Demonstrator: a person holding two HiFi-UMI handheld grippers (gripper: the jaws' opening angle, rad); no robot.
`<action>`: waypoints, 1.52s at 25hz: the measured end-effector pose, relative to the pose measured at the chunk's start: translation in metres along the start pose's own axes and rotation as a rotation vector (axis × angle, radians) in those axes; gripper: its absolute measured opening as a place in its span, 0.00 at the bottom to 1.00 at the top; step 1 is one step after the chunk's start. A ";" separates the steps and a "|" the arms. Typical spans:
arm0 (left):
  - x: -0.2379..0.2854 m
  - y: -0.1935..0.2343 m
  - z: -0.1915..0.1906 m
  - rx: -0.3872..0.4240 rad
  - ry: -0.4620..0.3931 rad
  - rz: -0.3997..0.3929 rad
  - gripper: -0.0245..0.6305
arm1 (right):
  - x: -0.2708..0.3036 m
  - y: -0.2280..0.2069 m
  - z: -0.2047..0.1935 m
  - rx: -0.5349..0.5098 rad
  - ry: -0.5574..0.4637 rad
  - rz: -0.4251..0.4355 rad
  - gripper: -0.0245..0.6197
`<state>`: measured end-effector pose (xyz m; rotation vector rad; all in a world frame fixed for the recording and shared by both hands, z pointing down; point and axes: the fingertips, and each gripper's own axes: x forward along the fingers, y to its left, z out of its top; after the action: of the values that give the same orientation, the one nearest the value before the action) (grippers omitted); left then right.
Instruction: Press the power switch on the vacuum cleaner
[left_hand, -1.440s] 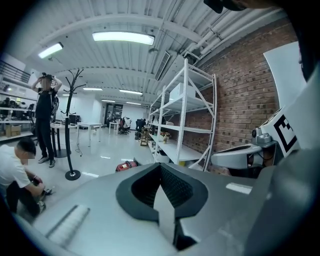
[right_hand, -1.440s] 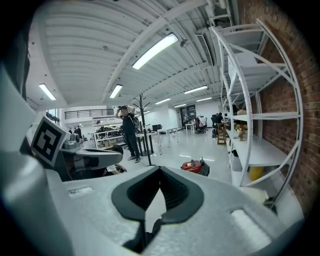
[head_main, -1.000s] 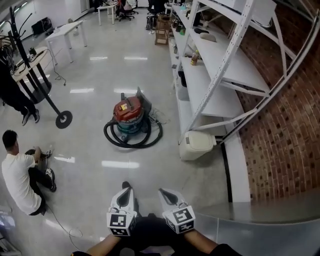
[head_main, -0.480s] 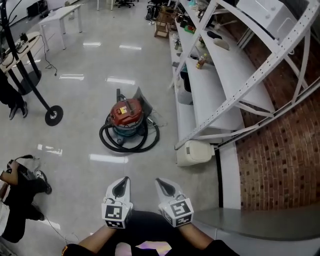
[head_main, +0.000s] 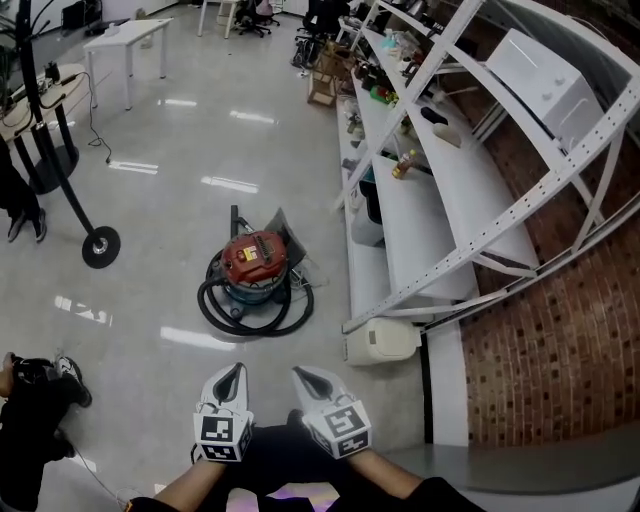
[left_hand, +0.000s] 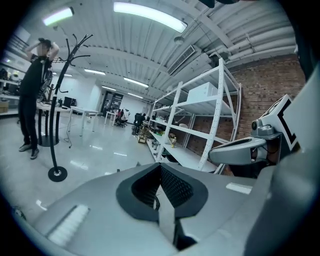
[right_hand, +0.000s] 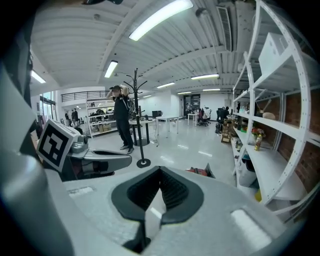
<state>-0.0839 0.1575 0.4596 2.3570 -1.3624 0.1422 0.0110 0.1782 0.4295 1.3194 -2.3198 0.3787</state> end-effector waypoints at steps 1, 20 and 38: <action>-0.002 0.006 0.003 -0.008 -0.006 0.014 0.06 | 0.006 0.004 0.005 -0.010 0.000 0.014 0.03; 0.015 0.076 0.033 -0.057 -0.026 0.257 0.06 | 0.093 0.010 0.039 -0.077 0.003 0.246 0.03; 0.155 0.047 0.058 0.004 0.009 0.361 0.06 | 0.167 -0.154 0.054 -0.012 0.006 0.334 0.03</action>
<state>-0.0503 -0.0115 0.4655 2.0874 -1.7723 0.2581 0.0565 -0.0475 0.4699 0.9207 -2.5344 0.4700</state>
